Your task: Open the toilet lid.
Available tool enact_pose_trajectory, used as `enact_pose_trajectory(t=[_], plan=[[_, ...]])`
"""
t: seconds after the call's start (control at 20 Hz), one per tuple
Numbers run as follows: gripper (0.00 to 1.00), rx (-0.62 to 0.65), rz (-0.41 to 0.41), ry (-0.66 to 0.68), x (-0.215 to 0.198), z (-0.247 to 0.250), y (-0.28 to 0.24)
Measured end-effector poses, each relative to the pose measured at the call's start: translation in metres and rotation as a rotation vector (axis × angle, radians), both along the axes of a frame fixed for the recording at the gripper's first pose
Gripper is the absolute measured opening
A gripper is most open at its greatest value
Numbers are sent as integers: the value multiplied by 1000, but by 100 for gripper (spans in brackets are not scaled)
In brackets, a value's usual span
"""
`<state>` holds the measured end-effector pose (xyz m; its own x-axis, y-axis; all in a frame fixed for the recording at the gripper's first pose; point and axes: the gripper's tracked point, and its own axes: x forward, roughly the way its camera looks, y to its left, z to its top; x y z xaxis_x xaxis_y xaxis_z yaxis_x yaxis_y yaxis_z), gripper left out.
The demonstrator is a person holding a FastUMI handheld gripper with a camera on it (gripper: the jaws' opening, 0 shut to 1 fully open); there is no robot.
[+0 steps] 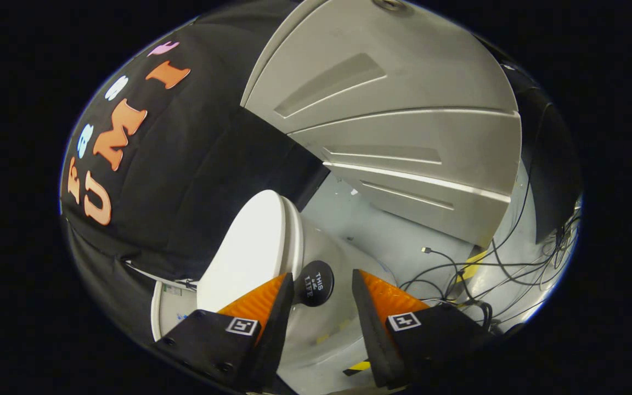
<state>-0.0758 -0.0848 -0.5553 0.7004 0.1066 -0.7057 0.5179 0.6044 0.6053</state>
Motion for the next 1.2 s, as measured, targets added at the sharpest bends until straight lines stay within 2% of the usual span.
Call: enact_pose_trajectory(t=[0.05,0.1,0.35,0.4,0.5,0.55,0.8,0.85,1.2], plan=[[41,28,-21,0,2,0,4],[38,27,-26,-3,2,2,0],[33,53,-24,-12,0,7,3],[27,47,-31,-23,1,7,-1],[26,60,-64,-37,7,12,-5],[17,56,-65,-32,7,12,-2],[17,-26,-97,-43,13,14,-5],[9,-22,-126,-41,11,21,-5],[8,-86,-136,-92,26,40,-6]])
